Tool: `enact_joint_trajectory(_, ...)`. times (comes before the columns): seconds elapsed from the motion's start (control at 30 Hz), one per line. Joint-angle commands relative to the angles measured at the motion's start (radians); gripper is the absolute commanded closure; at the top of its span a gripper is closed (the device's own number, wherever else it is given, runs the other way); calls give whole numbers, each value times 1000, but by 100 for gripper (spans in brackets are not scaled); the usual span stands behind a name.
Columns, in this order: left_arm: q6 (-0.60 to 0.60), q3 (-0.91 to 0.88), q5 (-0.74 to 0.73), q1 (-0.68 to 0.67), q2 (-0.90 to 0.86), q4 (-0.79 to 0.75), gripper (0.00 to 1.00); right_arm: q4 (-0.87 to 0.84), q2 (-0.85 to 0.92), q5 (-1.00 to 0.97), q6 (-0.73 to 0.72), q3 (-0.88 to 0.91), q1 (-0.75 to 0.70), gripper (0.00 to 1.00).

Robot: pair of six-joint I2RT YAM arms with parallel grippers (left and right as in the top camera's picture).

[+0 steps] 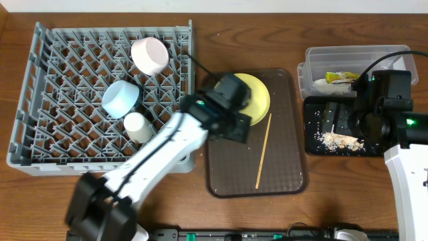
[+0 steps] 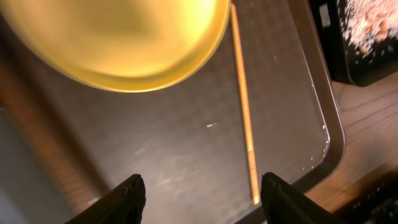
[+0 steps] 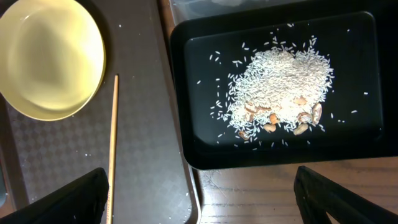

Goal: Sort waste into correct bins and load items into the dishwasher rack
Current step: 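Reach the left gripper back to the second chopstick on the tray, then grasp the second chopstick and place it into the rack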

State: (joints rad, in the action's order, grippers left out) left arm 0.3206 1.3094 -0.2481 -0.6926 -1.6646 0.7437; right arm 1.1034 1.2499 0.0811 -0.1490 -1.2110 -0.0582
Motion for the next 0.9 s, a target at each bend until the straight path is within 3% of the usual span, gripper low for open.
enact_joint_trajectory(0.0, 101, 1, 18, -66, -71, -35, 38, 1, -3, -3, 8, -11, -9, 6)
enact_joint_trajectory(0.2, 212, 1, 91, -174, -190, -94, 38, 9, -3, -3, 8, -11, -9, 6)
enact_joint_trajectory(0.63, 212, 1, 209, -298, -357, -157, 39, 8, -3, -3, 8, -11, -9, 5)
enact_joint_trajectory(0.73, 212, 1, 209, -315, -378, -154, 49, 8, -3, -3, 8, -11, -9, 5)
enact_joint_trajectory(0.87, 211, 2, 209, -329, -381, -154, 78, 8, -3, -3, 9, -11, -9, 5)
